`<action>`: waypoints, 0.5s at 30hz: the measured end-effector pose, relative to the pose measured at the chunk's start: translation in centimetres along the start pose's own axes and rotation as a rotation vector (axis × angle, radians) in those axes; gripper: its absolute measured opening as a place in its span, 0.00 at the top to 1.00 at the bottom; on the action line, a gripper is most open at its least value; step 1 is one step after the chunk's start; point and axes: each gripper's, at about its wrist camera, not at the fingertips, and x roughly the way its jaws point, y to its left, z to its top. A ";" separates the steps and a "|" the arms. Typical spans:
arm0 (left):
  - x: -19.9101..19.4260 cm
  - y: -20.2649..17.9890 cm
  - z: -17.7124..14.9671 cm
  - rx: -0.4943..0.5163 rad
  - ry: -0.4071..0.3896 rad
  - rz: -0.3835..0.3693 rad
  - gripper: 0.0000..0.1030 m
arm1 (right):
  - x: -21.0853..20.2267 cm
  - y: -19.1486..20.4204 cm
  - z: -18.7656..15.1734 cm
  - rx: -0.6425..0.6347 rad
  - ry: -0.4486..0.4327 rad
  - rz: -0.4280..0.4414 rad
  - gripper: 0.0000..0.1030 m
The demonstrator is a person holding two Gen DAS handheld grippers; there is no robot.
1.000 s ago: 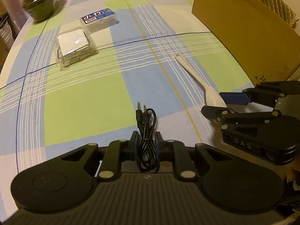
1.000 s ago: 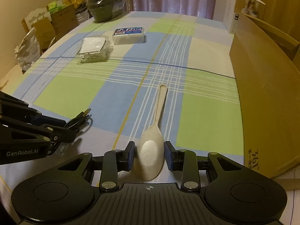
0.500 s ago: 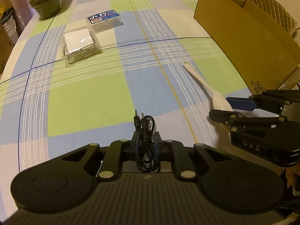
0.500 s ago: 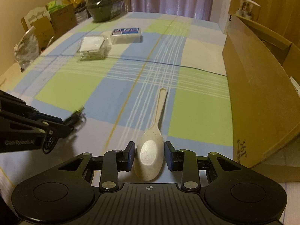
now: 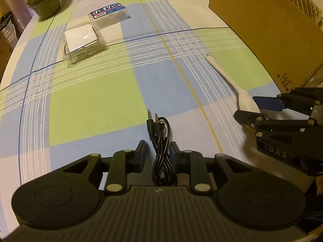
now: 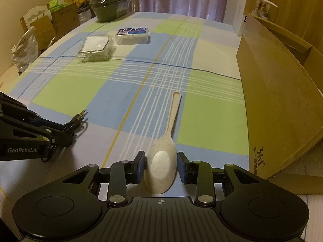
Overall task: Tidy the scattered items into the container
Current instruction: 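Lift the cable and spoon and carry them over the cardboard box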
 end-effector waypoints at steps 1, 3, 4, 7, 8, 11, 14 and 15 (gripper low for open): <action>0.0 0.0 0.0 -0.005 0.000 -0.003 0.89 | 0.0 0.0 0.0 -0.001 0.000 0.000 0.64; -0.1 0.0 0.1 -0.008 -0.004 -0.004 0.89 | -0.1 -0.1 0.0 0.000 0.000 0.000 0.64; -0.3 0.0 0.0 -0.010 -0.010 -0.004 0.90 | -0.1 0.0 0.0 0.001 -0.001 0.000 0.64; -1.1 0.0 0.1 -0.030 -0.028 -0.010 0.90 | -0.1 0.0 -0.1 -0.001 -0.002 -0.002 0.64; -1.3 0.1 0.2 -0.036 -0.034 -0.011 0.90 | -0.1 0.0 -0.1 -0.002 -0.002 -0.003 0.64; -2.0 0.3 0.4 -0.052 -0.043 -0.015 0.90 | -0.1 0.1 -0.3 -0.003 -0.005 -0.017 0.12; -2.1 0.5 0.3 -0.058 -0.043 -0.015 0.90 | 0.1 0.1 -0.5 0.012 0.009 0.006 0.13; -2.1 0.5 0.3 -0.059 -0.042 -0.014 0.90 | 0.1 0.0 -0.6 0.016 0.009 0.006 0.13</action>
